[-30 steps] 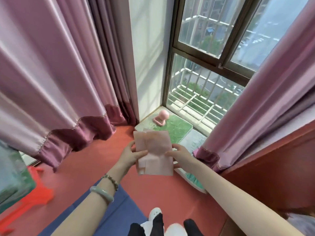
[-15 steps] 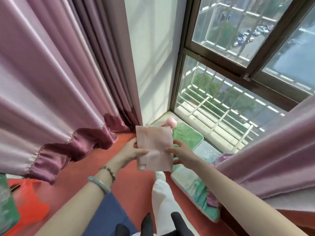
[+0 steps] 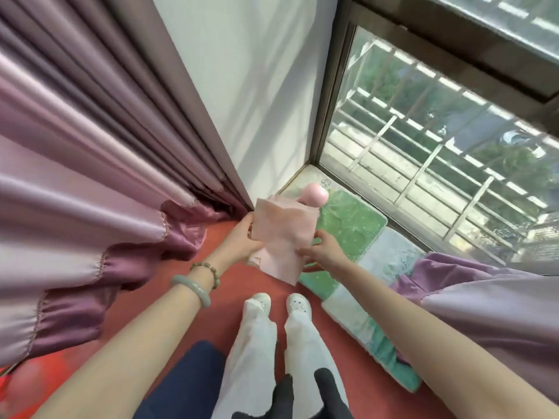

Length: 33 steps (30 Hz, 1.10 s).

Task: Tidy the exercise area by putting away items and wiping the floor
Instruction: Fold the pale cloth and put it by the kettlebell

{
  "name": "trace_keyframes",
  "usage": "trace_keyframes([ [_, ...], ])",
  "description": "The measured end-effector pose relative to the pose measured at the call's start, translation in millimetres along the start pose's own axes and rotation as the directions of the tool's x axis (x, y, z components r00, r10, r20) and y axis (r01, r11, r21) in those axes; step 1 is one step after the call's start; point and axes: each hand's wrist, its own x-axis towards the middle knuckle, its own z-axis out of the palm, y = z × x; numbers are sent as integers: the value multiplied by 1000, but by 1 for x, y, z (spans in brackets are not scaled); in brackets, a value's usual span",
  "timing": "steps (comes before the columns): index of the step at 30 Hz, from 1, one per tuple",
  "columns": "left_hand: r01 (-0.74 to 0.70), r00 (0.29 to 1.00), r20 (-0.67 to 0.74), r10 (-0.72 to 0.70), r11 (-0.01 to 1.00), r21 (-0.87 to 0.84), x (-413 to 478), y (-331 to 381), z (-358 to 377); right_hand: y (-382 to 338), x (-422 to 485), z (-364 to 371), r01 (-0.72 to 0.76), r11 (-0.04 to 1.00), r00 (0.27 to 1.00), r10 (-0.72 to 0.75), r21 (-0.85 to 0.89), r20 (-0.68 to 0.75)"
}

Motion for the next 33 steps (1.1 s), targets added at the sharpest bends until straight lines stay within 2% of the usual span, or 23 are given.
trace_keyframes([
  [4,0,998,66,-6,996,92,99,-55,-2,37,104,19,-70,996,996,73,61,-44],
  [9,3,986,164,-42,973,232,232,-161,12,112,247,37,-148,980,986,157,133,-60],
  [17,-29,981,189,-47,924,382,406,-327,77,248,442,53,-206,967,964,227,151,-139],
  [20,9,977,193,-94,916,402,448,-370,95,282,490,58,-214,966,955,238,144,-178],
  [24,38,982,159,-100,935,352,471,-397,117,310,525,63,-235,964,934,260,126,-245],
  [29,77,988,91,-121,918,390,468,-393,122,306,524,52,-333,941,922,339,63,-190],
  [33,127,986,46,-158,908,398,448,-359,110,277,492,30,-245,969,952,243,10,-186],
])
